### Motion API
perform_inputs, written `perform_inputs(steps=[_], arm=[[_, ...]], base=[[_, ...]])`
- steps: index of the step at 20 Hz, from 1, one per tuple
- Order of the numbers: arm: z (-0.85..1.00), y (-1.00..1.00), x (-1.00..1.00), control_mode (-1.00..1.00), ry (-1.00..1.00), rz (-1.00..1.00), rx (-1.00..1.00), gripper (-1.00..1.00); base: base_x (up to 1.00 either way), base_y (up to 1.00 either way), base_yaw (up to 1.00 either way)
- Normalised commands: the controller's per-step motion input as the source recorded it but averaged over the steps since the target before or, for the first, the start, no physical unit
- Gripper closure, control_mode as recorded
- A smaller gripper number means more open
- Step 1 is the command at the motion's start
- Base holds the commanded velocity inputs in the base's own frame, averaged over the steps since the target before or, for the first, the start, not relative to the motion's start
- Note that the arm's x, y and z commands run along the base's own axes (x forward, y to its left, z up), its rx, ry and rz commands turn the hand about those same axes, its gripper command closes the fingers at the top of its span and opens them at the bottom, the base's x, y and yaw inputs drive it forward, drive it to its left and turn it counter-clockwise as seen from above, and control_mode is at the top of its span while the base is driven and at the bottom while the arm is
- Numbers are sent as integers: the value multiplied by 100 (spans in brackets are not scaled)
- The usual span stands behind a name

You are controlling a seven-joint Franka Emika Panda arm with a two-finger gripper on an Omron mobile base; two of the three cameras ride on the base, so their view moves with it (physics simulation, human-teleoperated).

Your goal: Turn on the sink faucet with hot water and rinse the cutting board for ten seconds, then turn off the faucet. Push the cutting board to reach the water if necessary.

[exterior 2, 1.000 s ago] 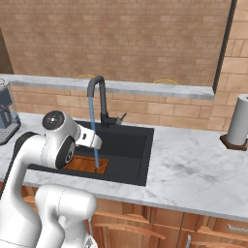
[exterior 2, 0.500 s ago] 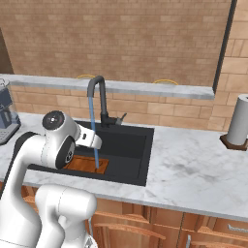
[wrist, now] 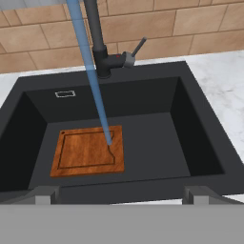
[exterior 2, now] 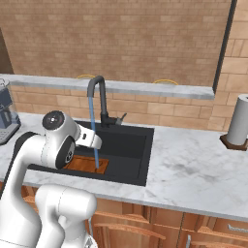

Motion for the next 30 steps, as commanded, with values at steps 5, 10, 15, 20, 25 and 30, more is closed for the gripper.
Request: perform_inputs(steps=[5, 10, 15, 20, 25, 30], arm=[[0, -15, 0, -100, -3, 0, 0, -100], [0, -25, 0, -100, -22, 0, 0, -100], [0, -15, 0, -100, -33, 0, 0, -100], [0, -2, 2, -100, -31, 0, 0, -100], [0, -1, 8, -100, -21, 0, 0, -100], [-6, -4, 26, -100, -10, 0, 1, -100]], base=[[0, 0, 0], [0, 0, 0], [0, 0, 0], [0, 0, 0], [0, 0, 0], [0, 0, 0]])
